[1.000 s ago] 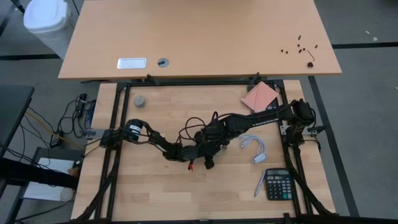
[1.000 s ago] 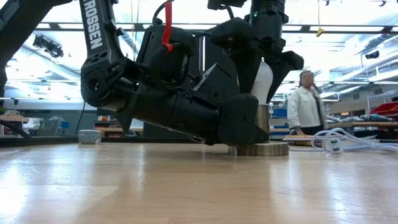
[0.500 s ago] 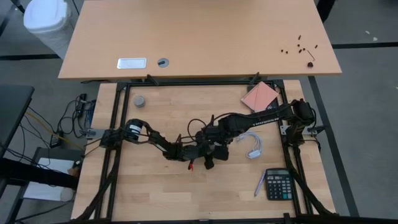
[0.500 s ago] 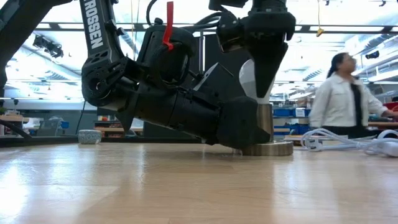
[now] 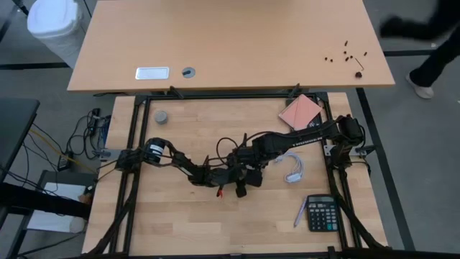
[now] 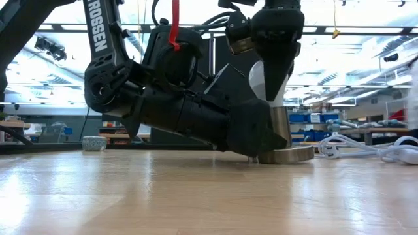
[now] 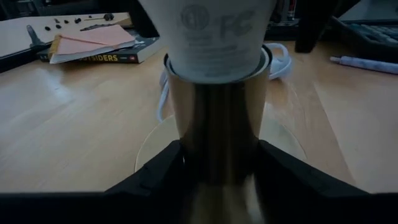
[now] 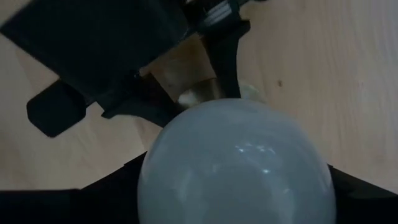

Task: Screw lightbulb
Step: Remove the white lightbulb from the golden lamp

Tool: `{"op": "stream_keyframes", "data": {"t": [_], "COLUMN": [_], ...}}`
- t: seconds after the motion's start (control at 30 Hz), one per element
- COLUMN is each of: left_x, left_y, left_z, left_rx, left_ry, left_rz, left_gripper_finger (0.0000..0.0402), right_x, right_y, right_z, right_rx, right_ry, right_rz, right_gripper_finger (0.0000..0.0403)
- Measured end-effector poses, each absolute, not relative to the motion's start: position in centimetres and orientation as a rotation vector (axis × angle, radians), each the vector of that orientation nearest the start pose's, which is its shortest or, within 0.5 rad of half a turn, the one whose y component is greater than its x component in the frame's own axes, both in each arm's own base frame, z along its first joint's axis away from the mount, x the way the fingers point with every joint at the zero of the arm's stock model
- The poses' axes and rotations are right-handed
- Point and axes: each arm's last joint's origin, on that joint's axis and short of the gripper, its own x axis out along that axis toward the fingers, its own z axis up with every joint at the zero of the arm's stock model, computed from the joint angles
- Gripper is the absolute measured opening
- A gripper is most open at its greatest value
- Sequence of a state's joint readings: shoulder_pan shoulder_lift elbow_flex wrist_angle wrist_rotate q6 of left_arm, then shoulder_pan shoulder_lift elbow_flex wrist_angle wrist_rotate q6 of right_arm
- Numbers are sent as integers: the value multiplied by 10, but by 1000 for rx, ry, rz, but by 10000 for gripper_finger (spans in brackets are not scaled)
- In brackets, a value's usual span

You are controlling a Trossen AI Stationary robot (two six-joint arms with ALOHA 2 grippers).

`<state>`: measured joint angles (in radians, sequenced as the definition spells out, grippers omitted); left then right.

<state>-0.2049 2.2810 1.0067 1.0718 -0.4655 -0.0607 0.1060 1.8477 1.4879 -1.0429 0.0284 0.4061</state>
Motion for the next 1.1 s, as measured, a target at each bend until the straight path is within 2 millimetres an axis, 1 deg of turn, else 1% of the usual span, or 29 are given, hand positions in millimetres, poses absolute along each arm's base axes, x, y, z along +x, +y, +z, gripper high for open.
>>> {"op": "stream_keyframes", "data": {"t": [0.13,0.27,0.37,0.6,0.7,0.77,0.83,1.1], "left_x": [407,407,407,408,408,408,408,409], "left_y": [-72,-72,-72,-74,-75,-75,-74,-71], "left_z": [69,68,69,74,76,76,76,75], "left_rx": [1,2,6,-15,-21,-20,-16,-5], "left_ry": [178,181,177,123,101,97,104,108], "left_rz": [261,260,254,242,242,242,243,248], "left_gripper_finger": [177,184,206,288,300,296,283,198], "right_x": [359,358,358,359,359,359,360,361], "right_y": [39,39,40,41,41,42,42,42], "right_z": [232,232,232,232,232,232,232,232], "right_rx": [253,257,271,307,320,322,329,351], "right_ry": [1367,1370,1370,1370,1370,1365,1357,1352], "right_rz": [-219,-217,-225,-227,-237,-237,-239,-227], "right_gripper_finger": [268,269,269,269,269,269,268,268]}}
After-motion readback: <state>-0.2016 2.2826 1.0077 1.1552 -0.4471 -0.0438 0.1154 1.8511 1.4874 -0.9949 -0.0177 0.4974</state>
